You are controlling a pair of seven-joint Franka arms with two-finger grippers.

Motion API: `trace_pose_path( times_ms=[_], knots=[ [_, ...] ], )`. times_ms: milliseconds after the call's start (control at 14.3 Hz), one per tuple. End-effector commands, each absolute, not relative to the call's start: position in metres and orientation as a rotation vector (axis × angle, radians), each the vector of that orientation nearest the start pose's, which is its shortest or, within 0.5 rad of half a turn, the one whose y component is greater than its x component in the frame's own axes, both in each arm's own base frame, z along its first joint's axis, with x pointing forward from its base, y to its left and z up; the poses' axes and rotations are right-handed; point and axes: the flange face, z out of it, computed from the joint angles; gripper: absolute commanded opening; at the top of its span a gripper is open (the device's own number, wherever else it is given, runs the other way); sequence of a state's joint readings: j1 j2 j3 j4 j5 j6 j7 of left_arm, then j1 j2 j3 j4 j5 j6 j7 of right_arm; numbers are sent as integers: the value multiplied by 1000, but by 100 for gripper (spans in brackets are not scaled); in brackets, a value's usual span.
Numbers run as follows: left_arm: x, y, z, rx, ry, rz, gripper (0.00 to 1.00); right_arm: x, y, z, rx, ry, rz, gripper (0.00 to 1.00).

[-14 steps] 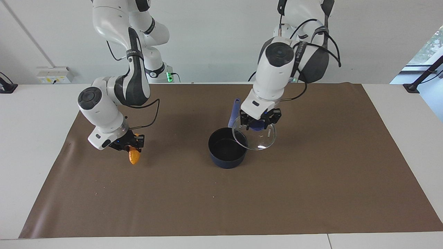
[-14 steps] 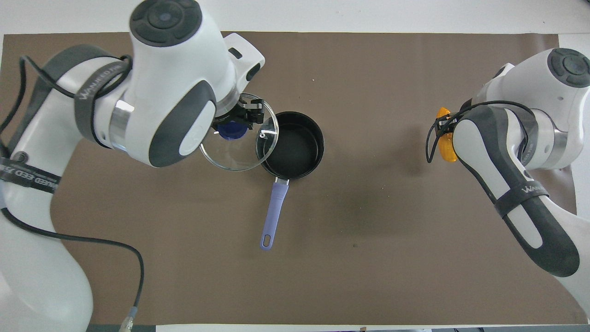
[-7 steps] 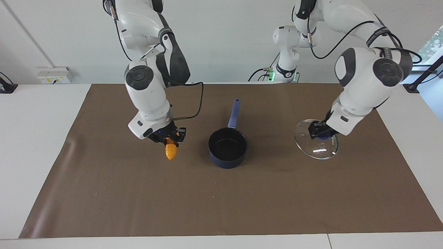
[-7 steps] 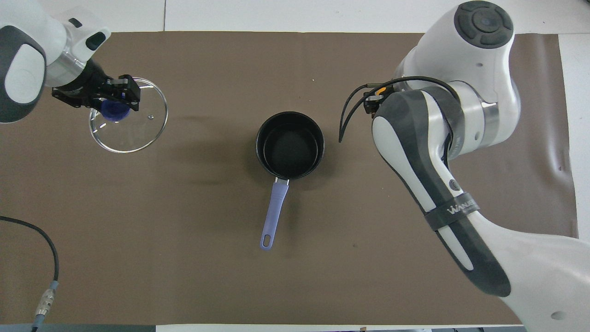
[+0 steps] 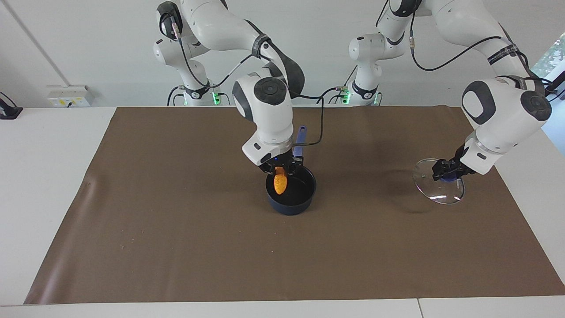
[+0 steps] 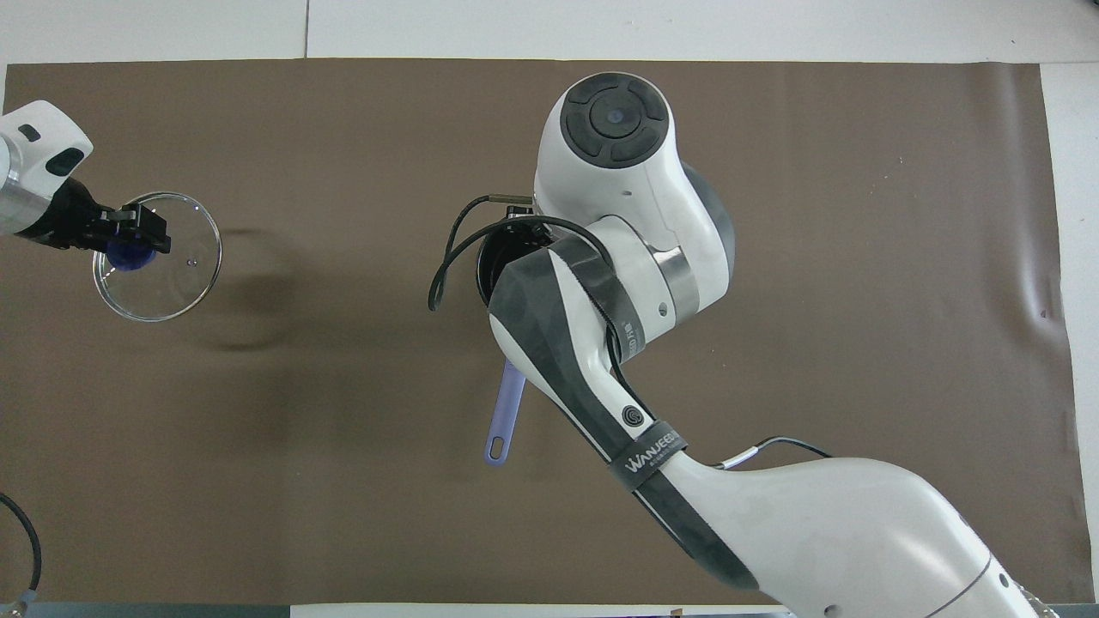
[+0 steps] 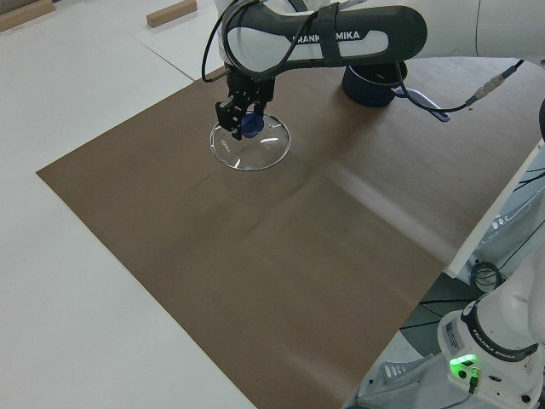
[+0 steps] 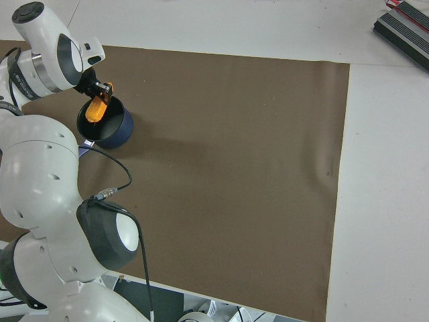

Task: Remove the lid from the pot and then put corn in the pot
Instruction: 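Lower the corn into the pot and open the right gripper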

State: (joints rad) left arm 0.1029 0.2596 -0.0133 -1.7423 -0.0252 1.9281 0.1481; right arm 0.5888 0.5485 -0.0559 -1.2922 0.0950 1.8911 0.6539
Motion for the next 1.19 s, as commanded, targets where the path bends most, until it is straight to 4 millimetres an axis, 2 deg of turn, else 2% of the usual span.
trace_pose_path(
  times_ms=[0, 70, 350, 490, 629, 769, 839, 979, 1119],
  knots=[
    [599, 71, 408, -3157, 97, 96, 0, 623, 382, 422, -3027, 231, -77, 0],
    [596, 73, 400, -3156, 93, 101, 0, 621, 388, 411, -3023, 219, -94, 0],
    [586, 73, 367, -3154, 99, 94, 0, 618, 382, 381, -3030, 235, -78, 0],
    [582, 74, 358, -3154, 110, 84, 0, 608, 381, 364, -3027, 230, -87, 0],
    [578, 74, 348, -3151, 134, 60, 0, 603, 379, 357, -3009, 243, -84, 0],
    [575, 74, 339, -3149, 134, 39, 0, 601, 377, 357, -3014, 243, -72, 49],
    [575, 74, 337, -3149, 132, 36, 0, 602, 378, 361, -3013, 241, -79, 99],
    [575, 73, 336, -3149, 134, 34, 0, 605, 378, 375, -3029, 232, -73, 100],
    [574, 74, 336, -3149, 134, 32, 0, 618, 360, 392, -3056, 248, -80, 100]
  ],
)
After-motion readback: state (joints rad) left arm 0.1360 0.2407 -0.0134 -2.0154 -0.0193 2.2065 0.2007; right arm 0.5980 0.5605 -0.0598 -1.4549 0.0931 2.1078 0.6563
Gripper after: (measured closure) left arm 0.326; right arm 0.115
